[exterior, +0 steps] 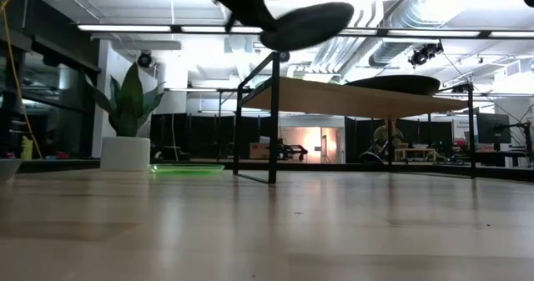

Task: Place and stack plates onto a shelf
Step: Stack the top black plate on the black plate on the shelf, then adjust the green plate on the shelf, then stack the top green plate on the green plate on the shelf

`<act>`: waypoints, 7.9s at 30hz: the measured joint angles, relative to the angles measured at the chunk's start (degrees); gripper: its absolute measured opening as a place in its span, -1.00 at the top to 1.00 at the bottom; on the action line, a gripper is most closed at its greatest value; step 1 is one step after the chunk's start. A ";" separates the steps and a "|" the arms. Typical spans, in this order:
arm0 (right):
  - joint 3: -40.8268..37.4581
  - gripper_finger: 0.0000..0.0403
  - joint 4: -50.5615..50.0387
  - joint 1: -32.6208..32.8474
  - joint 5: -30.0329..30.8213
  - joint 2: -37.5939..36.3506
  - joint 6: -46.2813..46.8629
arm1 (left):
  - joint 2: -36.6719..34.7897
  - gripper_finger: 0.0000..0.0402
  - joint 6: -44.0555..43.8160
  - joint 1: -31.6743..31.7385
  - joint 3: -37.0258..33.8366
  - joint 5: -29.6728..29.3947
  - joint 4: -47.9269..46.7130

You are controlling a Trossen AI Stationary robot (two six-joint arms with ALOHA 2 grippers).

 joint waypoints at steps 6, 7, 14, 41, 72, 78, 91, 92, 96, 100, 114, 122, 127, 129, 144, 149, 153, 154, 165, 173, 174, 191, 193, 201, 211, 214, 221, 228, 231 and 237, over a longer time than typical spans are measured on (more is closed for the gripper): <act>0.00 1.00 -0.05 0.00 -0.13 0.00 0.00 | 11.37 1.00 -3.89 2.61 6.32 6.12 10.32; 0.00 1.00 -0.09 0.00 -0.13 0.00 0.00 | 13.06 1.00 -4.07 2.59 7.16 6.54 11.52; 0.00 1.00 -0.97 0.00 -0.13 0.00 0.02 | 23.26 1.00 -4.52 1.40 12.36 8.95 16.02; 0.00 1.00 -1.70 -0.02 0.00 -0.02 -0.02 | 27.31 0.70 -3.90 -0.74 13.18 8.82 21.56; -0.02 1.00 -19.47 -8.59 29.94 3.02 10.12 | -16.04 0.96 -1.06 -6.27 -36.25 17.61 35.86; -0.02 1.00 -19.40 -11.99 28.13 9.11 10.45 | -19.81 0.99 -5.13 -9.94 -55.41 17.73 65.95; -0.02 1.00 -18.48 -13.66 28.55 11.51 10.57 | -21.80 1.00 -4.04 -11.08 -59.15 17.58 69.57; -0.02 1.00 -17.68 -13.66 28.52 11.37 10.19 | -21.87 1.00 -4.04 -11.08 -59.15 17.58 69.56; 1.81 1.00 -16.97 -13.70 28.91 10.01 8.09 | -22.52 1.00 -3.99 -11.05 -59.15 17.58 69.63; 10.75 1.00 -29.31 -15.68 29.08 9.57 10.46 | -22.87 1.00 -3.35 -11.05 -59.13 17.61 69.56; 37.46 1.00 -81.48 -35.04 4.83 25.40 20.10 | -23.11 1.00 -1.94 -10.59 -59.10 19.38 68.16; 37.58 1.00 -80.30 -39.21 -0.50 30.22 17.32 | -23.11 1.00 -1.30 -7.44 -59.10 23.22 63.39; 37.64 1.00 -80.76 -41.43 -0.54 30.51 16.95 | -23.11 1.00 -1.31 -5.56 -59.10 23.10 60.71; 37.64 1.00 -80.95 -42.12 -0.39 30.51 16.96 | -23.11 1.00 -1.31 -4.86 -59.10 22.78 59.83; 42.15 1.00 -86.21 -40.70 -0.55 28.40 18.16 | -23.11 1.00 -1.47 -3.86 -59.10 22.49 59.01; 44.63 1.00 -82.30 -37.74 -2.80 27.77 18.07 | -23.09 1.00 -1.48 -3.86 -59.10 22.50 59.67; 43.38 1.00 -70.61 -33.54 -10.98 29.45 16.94 | -23.09 1.00 -1.45 -3.88 -59.10 22.50 59.66; 42.94 1.00 -68.30 -32.31 -12.70 30.46 16.54 | -23.09 1.00 -1.44 -3.87 -59.10 22.50 59.67; 43.40 1.00 -58.12 -24.74 -10.68 43.54 15.43 | -23.09 1.00 -0.91 -3.88 -59.10 22.22 60.02; 43.95 1.00 -60.99 -25.99 -7.57 44.70 14.99 | -23.09 1.00 -0.89 -3.88 -59.10 22.11 59.95; 43.95 1.00 -61.69 -26.06 -6.86 44.72 14.99 | -23.09 1.00 -0.89 -3.88 -59.10 22.11 59.95; 43.95 1.00 -65.76 -25.89 3.88 43.62 16.42 | -23.09 1.00 -0.89 -3.88 -59.10 22.11 59.89; 43.95 1.00 -66.22 -25.77 4.32 41.70 14.96 | -23.09 1.00 -0.86 -3.88 -59.10 22.11 59.67; 41.38 1.00 -70.77 -23.64 9.50 27.03 17.66 | -23.20 1.00 2.58 -2.31 -59.10 21.38 51.20; 25.48 1.00 -63.24 -14.54 18.19 10.55 24.27 | -23.18 0.82 8.53 -1.18 -59.10 17.68 32.60; 21.63 1.00 -58.81 -13.48 18.51 8.63 24.02 | -23.18 0.65 9.71 -2.90 -59.08 17.46 27.06; 15.12 1.00 -48.14 -13.38 18.95 8.17 20.94 | -23.13 0.26 11.71 -11.13 -59.10 6.09 15.12; 12.28 1.00 -42.09 -13.55 20.92 8.17 19.06 | -22.30 0.02 12.05 -16.29 -59.10 -9.38 10.12; 12.28 1.00 -41.78 -13.53 20.92 8.17 18.91 | -20.76 -0.01 12.74 -16.35 -59.10 -11.86 10.27; 12.28 1.00 -41.38 -13.53 20.92 8.17 18.97 | -14.74 0.01 15.09 -14.67 -59.12 -11.94 12.03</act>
